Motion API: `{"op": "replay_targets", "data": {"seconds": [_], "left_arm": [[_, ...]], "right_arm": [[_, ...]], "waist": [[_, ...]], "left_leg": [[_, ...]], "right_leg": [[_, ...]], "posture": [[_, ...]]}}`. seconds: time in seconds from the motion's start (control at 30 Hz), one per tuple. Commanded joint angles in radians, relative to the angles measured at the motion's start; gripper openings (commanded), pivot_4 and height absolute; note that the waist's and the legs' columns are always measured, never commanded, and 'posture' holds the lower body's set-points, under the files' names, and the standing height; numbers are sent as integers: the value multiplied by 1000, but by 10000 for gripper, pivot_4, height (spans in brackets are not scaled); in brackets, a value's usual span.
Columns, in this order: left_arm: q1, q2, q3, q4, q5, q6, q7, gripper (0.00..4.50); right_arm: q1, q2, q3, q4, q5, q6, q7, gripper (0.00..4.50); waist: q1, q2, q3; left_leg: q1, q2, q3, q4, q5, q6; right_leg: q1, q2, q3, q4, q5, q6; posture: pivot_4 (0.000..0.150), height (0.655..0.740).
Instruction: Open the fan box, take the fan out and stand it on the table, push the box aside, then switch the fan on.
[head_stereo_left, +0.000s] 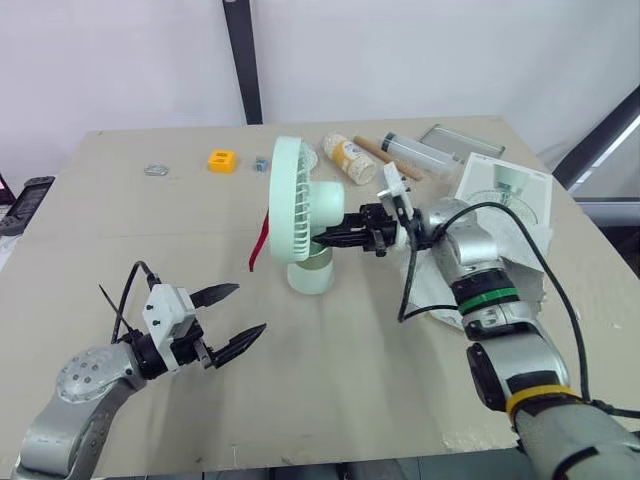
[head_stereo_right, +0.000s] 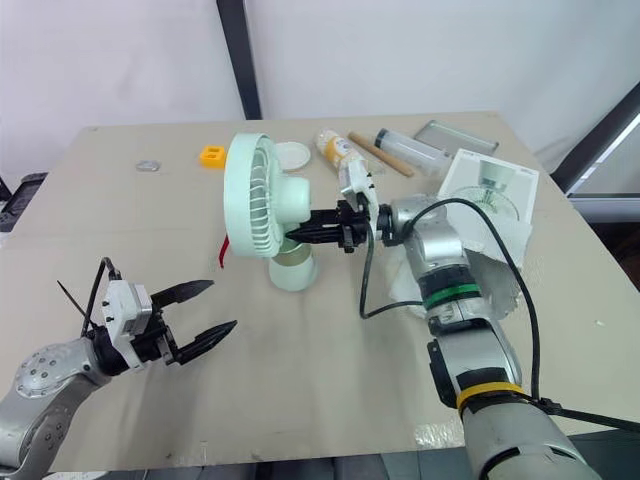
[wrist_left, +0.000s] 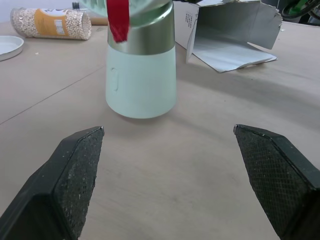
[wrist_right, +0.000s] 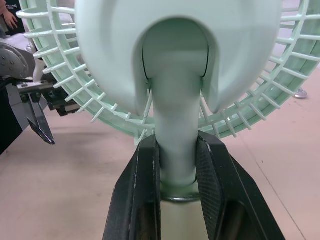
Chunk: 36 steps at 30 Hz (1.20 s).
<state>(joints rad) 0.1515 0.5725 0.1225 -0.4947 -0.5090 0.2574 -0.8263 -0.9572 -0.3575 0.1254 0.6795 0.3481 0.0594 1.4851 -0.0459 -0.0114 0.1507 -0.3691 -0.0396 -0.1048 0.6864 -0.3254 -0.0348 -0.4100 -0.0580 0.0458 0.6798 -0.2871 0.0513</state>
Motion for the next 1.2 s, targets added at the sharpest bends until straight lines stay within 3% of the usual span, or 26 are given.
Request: {"op": "replay_targets", "data": {"seconds": [0.03, 0.3, 0.6, 0.9, 1.2], "left_arm": [[-10, 8, 4, -37, 5, -14, 9, 44278], [-11, 16, 0, -36, 14, -16, 12, 44278], [-7, 15, -10, -37, 26, -16, 7, 45000], [-22, 18, -7, -26, 29, -17, 2, 45000], [-32, -11, 14, -10, 31, 25, 82, 45000]], "right_arm": [[-40, 12, -20, 44, -14, -65, 27, 4358], [-67, 26, -29, 142, -58, -126, 39, 4358], [-53, 10, -30, 104, -59, -94, 68, 43577], [58, -61, -71, -97, -11, -6, 38, 44706], [435, -145, -185, -631, 57, 132, -230, 44706]], "waist": [[0, 0, 0], [-2, 0, 0], [-2, 0, 0], [0, 0, 0], [7, 0, 0]], "left_leg": [[0, 0, 0, 0, 0, 0], [0, 0, 0, 0, 0, -1], [0, 0, 0, 0, 0, -1], [0, 0, 0, 0, 0, -1], [0, 0, -1, 0, 0, 0]], "right_leg": [[0, 0, 0, 0, 0, 0], [0, 0, 0, 0, 0, 0], [0, 0, 0, 0, 0, 0], [0, 0, 0, 0, 0, 0], [0, 0, 0, 0, 0, 0]], "posture": [[1500, 7400], [1500, 7400], [1500, 7400], [1500, 7400], [1500, 7400]]}}
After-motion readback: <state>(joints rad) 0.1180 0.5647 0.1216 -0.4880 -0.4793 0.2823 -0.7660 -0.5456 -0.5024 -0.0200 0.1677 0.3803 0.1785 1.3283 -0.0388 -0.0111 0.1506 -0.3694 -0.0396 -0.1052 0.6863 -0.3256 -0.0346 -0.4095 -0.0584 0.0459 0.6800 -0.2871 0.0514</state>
